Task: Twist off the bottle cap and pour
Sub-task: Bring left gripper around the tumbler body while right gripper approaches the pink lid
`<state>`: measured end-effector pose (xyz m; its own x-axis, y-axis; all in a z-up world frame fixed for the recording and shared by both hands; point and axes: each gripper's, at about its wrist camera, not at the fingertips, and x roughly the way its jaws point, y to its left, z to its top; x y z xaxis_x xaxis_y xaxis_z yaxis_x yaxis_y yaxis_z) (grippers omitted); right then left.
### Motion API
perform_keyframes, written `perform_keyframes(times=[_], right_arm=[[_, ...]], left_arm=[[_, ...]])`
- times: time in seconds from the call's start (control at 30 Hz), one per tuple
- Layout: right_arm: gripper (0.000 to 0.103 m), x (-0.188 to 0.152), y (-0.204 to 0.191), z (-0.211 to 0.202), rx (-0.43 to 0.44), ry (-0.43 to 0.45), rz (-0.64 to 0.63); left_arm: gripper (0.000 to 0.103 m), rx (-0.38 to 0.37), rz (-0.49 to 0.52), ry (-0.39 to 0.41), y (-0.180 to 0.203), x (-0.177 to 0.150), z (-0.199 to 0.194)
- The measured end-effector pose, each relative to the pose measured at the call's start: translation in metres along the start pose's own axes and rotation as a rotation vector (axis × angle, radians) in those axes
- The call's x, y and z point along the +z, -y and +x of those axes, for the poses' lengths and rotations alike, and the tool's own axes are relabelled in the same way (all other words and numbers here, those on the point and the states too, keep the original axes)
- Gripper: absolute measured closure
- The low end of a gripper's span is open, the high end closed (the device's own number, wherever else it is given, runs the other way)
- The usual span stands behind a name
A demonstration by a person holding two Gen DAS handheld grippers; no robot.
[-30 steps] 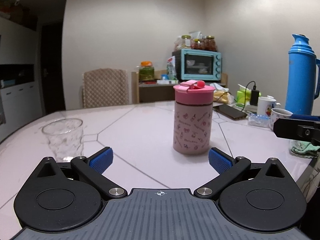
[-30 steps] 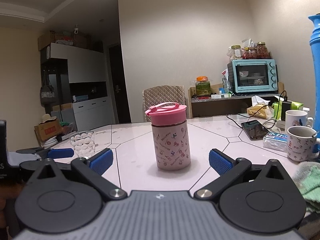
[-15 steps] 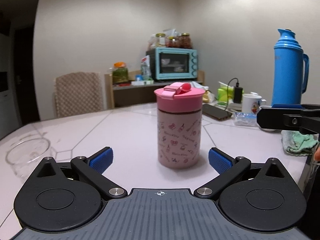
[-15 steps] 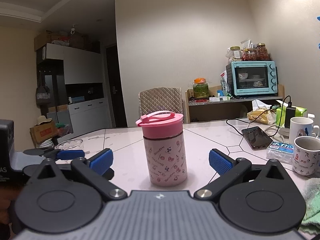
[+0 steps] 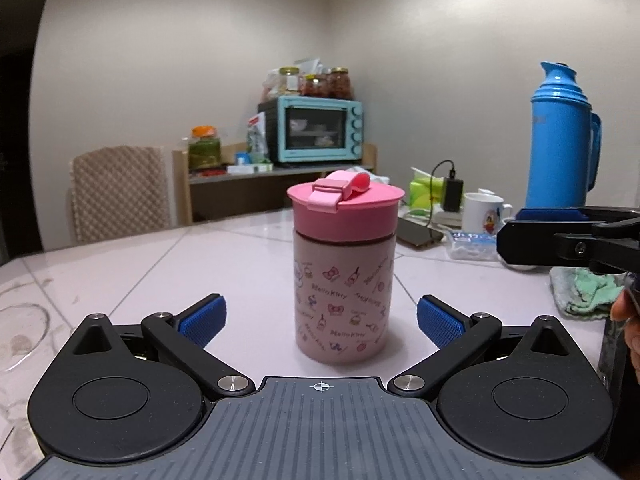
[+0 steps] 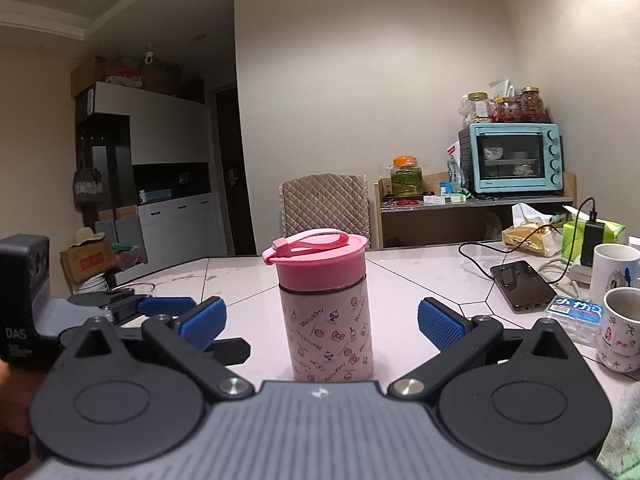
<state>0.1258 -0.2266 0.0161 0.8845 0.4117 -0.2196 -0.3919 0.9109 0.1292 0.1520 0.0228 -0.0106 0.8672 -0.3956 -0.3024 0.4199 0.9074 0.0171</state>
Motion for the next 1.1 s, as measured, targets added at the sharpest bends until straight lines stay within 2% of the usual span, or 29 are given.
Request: perform_keyframes(times=[0.7, 1.1], right_arm=[[0.0, 0.013, 0.019, 0.045, 0.067, -0.02, -0.067], [0.0, 0.014, 0.023, 0.061, 0.128, -0.033, -0.077]], left_arm=[[0.0, -0.178, 0.079, 0.014, -0.015, 0.008, 0.061], [0.0, -0.241, 0.095, 0.028, -0.025, 0.007, 0.083]])
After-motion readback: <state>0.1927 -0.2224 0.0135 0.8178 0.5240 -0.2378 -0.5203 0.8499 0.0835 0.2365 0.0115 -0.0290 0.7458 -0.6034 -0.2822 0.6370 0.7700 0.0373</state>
